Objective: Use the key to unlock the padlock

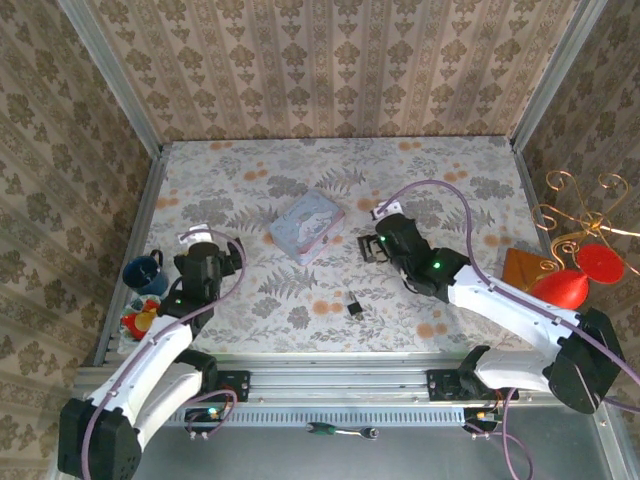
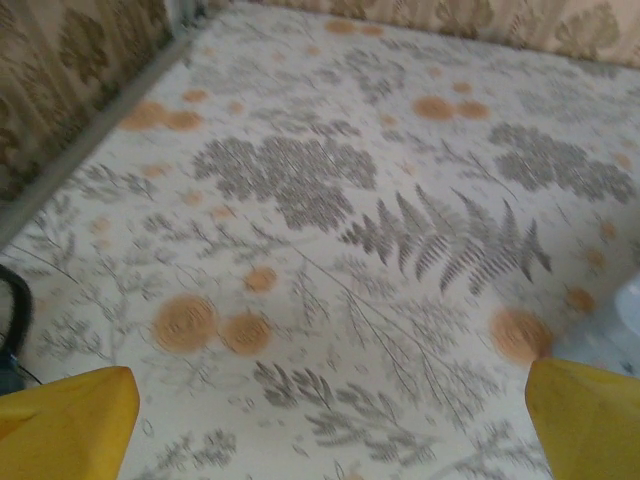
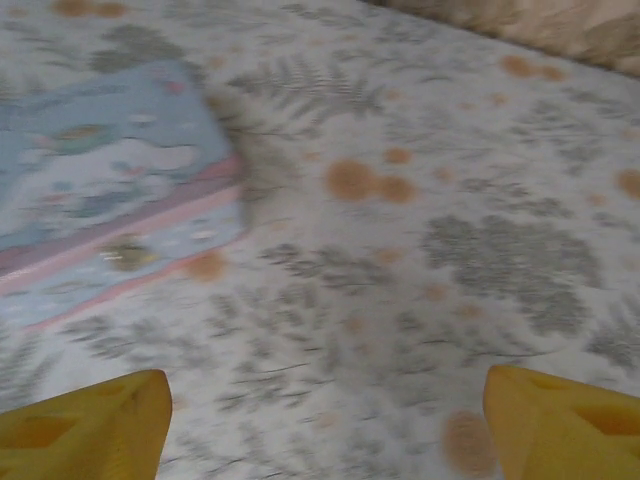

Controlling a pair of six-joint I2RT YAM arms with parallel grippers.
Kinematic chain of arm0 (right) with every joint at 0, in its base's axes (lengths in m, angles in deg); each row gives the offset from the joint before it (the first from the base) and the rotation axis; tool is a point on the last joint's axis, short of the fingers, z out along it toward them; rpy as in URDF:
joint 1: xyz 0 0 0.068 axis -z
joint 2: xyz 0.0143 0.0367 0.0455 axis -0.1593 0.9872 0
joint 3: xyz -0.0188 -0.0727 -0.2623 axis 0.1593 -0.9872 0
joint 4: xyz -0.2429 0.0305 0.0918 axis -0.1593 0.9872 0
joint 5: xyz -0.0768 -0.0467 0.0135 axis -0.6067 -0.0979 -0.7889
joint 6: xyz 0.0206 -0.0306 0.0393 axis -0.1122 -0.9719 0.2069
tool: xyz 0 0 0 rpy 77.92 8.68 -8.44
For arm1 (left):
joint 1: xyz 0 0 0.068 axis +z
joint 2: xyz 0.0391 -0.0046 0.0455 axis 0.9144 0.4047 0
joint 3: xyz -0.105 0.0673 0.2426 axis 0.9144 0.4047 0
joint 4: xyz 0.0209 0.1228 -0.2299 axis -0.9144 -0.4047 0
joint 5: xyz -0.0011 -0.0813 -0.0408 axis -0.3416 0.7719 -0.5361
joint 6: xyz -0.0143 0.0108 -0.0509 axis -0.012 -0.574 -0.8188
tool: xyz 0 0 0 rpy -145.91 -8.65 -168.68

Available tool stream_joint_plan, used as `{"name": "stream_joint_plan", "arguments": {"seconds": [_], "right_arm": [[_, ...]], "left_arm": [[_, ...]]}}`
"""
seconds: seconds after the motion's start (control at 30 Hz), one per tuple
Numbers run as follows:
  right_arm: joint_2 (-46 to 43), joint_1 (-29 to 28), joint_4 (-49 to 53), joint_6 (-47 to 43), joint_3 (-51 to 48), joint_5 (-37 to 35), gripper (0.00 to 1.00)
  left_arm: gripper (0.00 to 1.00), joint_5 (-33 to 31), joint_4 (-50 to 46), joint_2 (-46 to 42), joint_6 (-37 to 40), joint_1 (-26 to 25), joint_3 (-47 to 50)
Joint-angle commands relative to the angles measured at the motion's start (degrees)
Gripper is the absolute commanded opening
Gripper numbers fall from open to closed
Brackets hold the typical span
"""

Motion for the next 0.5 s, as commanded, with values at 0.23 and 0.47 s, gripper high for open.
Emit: {"name": "stream_joint_plan", "arguments": {"seconds": [0.23, 0.47], "right_arm": [[-1.6, 10.1, -21.6, -14.5, -14.3, -12.0, 1.00], [0.0, 16.5, -31.7, -13.9, -21.5, -9.5, 1.00]], "left_arm": [[1.00, -13.8, 27.6, 14.5, 18.2, 2.0, 1.8], [1.00, -9.9, 53.9, 25.3, 31.7, 3.5, 9.6]]}}
